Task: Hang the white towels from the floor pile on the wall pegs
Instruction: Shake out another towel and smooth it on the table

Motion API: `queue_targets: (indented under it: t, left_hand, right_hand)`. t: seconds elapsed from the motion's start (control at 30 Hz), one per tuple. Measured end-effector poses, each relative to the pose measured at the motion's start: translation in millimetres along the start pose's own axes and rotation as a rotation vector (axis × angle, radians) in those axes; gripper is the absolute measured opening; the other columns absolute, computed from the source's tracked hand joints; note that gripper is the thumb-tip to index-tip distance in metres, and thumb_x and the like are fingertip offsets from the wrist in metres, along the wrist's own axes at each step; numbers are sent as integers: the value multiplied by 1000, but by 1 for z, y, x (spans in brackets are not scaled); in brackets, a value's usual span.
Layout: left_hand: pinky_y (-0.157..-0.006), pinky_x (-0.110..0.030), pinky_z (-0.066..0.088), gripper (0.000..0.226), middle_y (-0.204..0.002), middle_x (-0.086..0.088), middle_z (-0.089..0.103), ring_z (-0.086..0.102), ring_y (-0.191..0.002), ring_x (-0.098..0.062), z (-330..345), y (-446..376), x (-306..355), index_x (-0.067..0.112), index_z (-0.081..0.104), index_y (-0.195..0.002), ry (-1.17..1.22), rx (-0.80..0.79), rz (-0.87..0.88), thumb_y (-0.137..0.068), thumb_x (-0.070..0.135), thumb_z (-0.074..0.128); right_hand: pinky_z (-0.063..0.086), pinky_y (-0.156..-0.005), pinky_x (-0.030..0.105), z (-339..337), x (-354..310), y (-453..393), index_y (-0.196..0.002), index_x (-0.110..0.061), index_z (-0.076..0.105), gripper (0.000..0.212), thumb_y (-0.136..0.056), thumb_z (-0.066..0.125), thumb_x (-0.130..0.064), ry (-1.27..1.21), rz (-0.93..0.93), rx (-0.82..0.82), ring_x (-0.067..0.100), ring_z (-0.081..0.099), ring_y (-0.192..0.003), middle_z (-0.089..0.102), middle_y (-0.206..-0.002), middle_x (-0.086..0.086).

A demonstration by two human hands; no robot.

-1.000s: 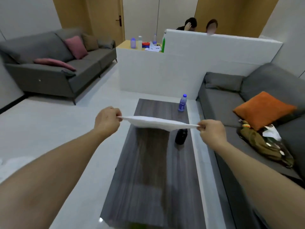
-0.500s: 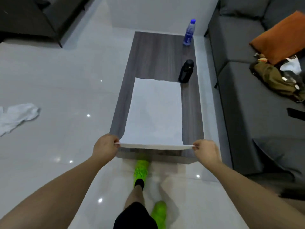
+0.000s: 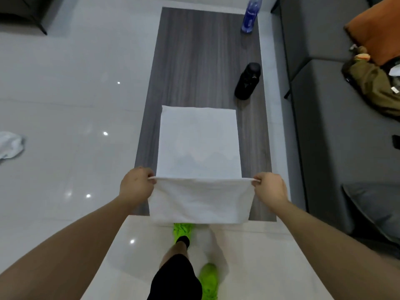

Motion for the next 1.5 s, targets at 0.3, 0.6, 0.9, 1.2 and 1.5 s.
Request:
queue_targets:
  t: [0.3, 0.6, 0.9, 1.2, 1.5]
  left_hand:
    - [-67, -31, 38, 8, -86, -5, 56, 52, -79, -25, -95, -196, 60, 16, 68, -87, -39, 98, 42, -87, 21, 62]
    - [-85, -41, 48, 46, -133, -14, 49, 53, -115, -35, -31, -260, 48, 16, 50, -131, -43, -34, -63, -88, 24, 63]
    - [-96, -41, 46, 40, -126, -8, 55, 50, -115, -28, 130, -122, 43, 14, 59, -126, -144, -321, 312, -88, 27, 65]
    - [-87, -46, 40, 22, -109, -12, 60, 52, -103, -34, 178, -80, 43, 8, 62, -105, -281, -10, 407, -83, 10, 58]
    - [-70, -43, 44, 37, -102, -16, 57, 56, -85, -36, 37, -41, 88, 8, 49, -113, 49, 29, 124, -78, -3, 53]
  right_hand:
    - [55, -63, 35, -98, -89, -176, -90, -15, 75, 17, -91, 58, -17, -63, 1, 147, 28, 63, -72, 67, -75, 9]
    - [47, -76, 25, -36, -99, -235, -125, -14, 63, 34, -92, 63, -20, -160, 41, 65, 29, 66, -100, 69, -106, 7]
    - [47, -94, 39, 156, -99, -97, -121, -8, 66, 34, -87, 67, -14, 95, -433, -264, 33, 56, -114, 62, -125, 14]
    - [39, -71, 35, 190, -93, -93, -94, -9, 71, 35, -62, 70, 5, 76, -660, 91, 32, 59, -83, 66, -95, 10]
    - [36, -64, 34, 67, -142, -61, -106, -12, 48, 36, -72, 53, -2, -30, -545, -104, 35, 59, -80, 62, -91, 9]
Point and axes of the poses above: each hand's wrist, its own y-axis away from the middle knuckle, its own z-axis out of the palm, x = y × z, the point moved 7 cm from there along -y, towards the middle knuckle
